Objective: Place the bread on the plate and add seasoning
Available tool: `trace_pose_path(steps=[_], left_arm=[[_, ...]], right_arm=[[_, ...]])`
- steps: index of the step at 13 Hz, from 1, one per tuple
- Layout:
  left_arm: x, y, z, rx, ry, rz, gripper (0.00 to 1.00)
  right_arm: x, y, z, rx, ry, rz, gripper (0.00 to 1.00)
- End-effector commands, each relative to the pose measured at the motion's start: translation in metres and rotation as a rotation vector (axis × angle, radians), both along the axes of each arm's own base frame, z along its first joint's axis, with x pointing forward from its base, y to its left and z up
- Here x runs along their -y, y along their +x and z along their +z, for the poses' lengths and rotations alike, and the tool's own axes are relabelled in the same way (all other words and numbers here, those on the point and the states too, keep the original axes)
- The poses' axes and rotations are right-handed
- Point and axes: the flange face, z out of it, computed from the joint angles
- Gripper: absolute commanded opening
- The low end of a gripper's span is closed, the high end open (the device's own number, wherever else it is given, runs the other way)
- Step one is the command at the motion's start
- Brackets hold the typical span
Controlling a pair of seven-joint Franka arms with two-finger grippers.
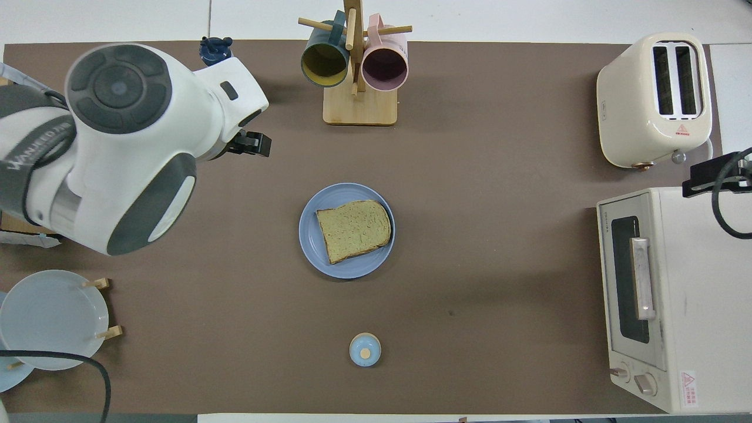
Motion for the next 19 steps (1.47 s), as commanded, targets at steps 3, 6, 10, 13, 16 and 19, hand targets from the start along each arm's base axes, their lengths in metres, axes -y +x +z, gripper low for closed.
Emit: trace_pose_path(steps=[3,6,10,13,16,19], left_arm=[[-0.075,0.005,0.071,-0.066,-0.047,0.114,1.00],[-0.076,-0.014,0.094,-0.017,-0.024,0.129,1.00],[-0.115,-0.009,0.109,0.029,-0.027,0.211,1.00],[-0.159,-0.013,0.125,0.029,-0.053,0.243,1.00],[-0.194,-0.031,0.111,-0.080,-0.135,0.219,1.00],[-0.193,-0.048,0.068,-0.136,-0.156,0.177,1.00]], right_arm=[[0.003,-0.006,0.000,0.009,0.000,0.000,1.00],[0.003,-0.006,0.000,0.009,0.000,0.000,1.00],[0.003,-0.006,0.000,0.009,0.000,0.000,1.00],[0.003,-0.006,0.000,0.009,0.000,0.000,1.00],[0.003,-0.006,0.000,0.009,0.000,0.000,1.00],[0.003,-0.006,0.000,0.009,0.000,0.000,1.00]])
